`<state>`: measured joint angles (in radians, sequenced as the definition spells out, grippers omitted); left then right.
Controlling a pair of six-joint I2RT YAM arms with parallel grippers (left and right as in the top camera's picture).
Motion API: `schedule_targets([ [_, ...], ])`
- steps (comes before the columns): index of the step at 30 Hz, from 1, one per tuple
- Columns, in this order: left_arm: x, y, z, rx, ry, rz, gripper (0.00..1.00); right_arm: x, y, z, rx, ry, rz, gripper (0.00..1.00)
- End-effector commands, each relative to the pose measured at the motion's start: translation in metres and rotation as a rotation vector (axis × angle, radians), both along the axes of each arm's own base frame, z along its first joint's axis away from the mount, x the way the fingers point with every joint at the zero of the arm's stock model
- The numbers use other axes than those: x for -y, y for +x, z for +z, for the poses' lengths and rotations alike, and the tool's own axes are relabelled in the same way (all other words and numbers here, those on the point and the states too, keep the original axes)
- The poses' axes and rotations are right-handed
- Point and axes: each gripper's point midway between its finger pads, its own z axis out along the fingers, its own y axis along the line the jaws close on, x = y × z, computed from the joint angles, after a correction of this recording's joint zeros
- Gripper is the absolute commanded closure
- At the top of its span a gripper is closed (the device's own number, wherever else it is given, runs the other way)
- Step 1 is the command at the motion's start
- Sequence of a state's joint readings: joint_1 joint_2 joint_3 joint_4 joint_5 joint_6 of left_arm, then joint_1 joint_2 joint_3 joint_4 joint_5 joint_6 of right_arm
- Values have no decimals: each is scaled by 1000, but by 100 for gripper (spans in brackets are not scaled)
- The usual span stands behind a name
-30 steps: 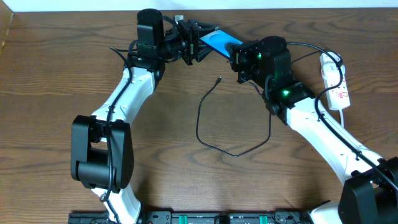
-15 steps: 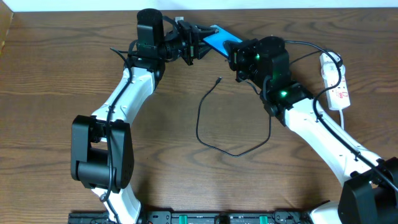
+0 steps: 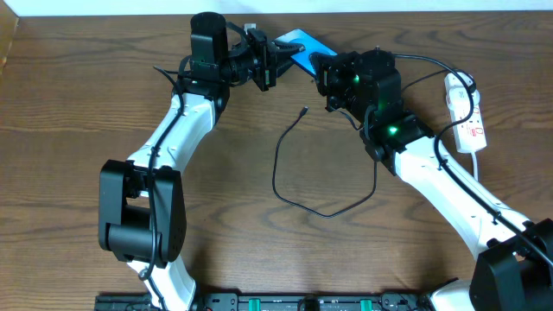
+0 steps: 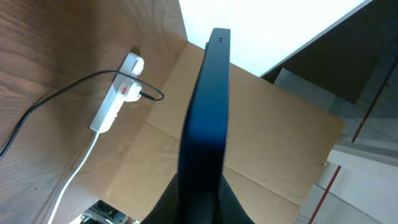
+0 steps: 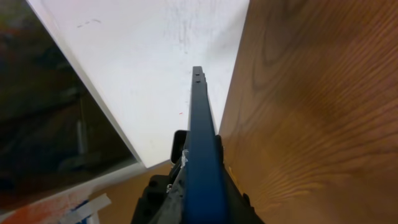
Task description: Plug charger to phone and switch on socket
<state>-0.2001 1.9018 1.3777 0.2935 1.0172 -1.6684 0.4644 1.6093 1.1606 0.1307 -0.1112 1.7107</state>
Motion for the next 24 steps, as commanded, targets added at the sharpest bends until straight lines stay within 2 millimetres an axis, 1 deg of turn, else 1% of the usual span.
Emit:
schedule_targets([
  [1,7,-6,17,30,-19,-30,93,-17,-11,0,16,-33,79,86],
  [3,7,-6,17,38,-16,-31,93,-17,-12,-2,8,-38,79,75],
  [8,6,-6,17,87,3,-39,93,-14,-15,-14,-42,-62,78,65],
  [12,2,-4,16,181,42,-50,93,-3,-16,-30,-78,-133,42,62],
  [15,-3,-6,16,256,67,-79,93,11,-13,-39,-55,-257,30,61],
  [17,-7,-8,17,319,77,-111,93,21,-12,-45,-36,-348,41,58],
  [21,-19,-20,22,457,73,-211,93,38,-10,-55,1,-507,93,43],
  [22,-23,-25,22,494,65,-250,93,44,-10,-58,23,-572,132,34],
  [24,-30,-34,20,522,54,-297,93,51,-10,-62,48,-649,173,27],
])
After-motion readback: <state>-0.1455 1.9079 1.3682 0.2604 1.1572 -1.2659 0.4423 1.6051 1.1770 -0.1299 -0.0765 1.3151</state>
